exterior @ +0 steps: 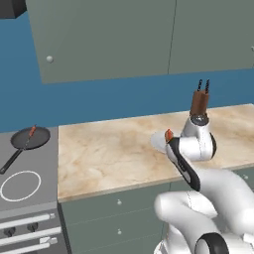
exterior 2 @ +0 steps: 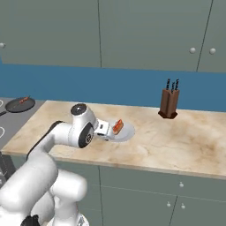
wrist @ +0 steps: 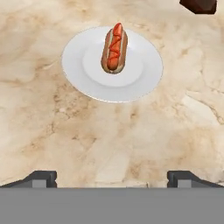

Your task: Place the cold items (bell pepper and orange) from the fridge in one tupperware on the dining counter. Place the warm items (kebab skewer and hot dog) in the stove area in another tupperware.

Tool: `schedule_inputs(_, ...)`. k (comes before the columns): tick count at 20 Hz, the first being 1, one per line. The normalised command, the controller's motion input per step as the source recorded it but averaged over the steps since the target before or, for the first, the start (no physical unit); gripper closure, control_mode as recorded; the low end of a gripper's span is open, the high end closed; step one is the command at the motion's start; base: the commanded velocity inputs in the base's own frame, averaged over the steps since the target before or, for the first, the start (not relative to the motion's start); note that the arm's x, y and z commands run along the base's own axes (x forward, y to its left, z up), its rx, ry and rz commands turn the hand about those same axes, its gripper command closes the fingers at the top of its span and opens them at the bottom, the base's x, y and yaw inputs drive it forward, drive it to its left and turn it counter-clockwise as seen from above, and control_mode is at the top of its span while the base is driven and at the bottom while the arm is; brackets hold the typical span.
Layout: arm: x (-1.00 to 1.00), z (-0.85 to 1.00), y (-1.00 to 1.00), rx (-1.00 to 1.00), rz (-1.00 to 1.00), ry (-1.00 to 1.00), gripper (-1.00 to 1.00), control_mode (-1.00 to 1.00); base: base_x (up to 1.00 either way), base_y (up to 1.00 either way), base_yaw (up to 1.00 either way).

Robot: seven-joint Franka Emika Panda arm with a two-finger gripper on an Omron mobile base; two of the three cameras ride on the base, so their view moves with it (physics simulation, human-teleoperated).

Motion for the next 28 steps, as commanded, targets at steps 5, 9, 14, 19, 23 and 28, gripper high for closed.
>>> schedule_inputs(5,0.82,0.11,-0.41,0.14,-0.08,0.25,-1.00,-1.00,0.00,0.00,0.00)
schedule_inputs(9,0.68,-0.08,0.03,0.10,-0.04,0.01,-1.00,-1.00,0.00,0.00,0.00)
schedule_inputs(14,0.79,-0.27,0.23,0.01,0.00,0.05,-1.00,-1.00,0.00,0.00,0.00)
schedule_inputs(19,0.56,-0.54,-0.02,0.00,0.00,0.09,-1.00,-1.00,0.00,0.00,0.00)
schedule_inputs(23,0.33,-0.25,-0.27,0.00,0.00,0.06,-1.00,-1.00,0.00,0.00,0.00)
schedule_inputs(28,0.39,-0.30,-0.10,0.00,0.00,0.01,-1.00,-1.00,0.00,0.00,0.00)
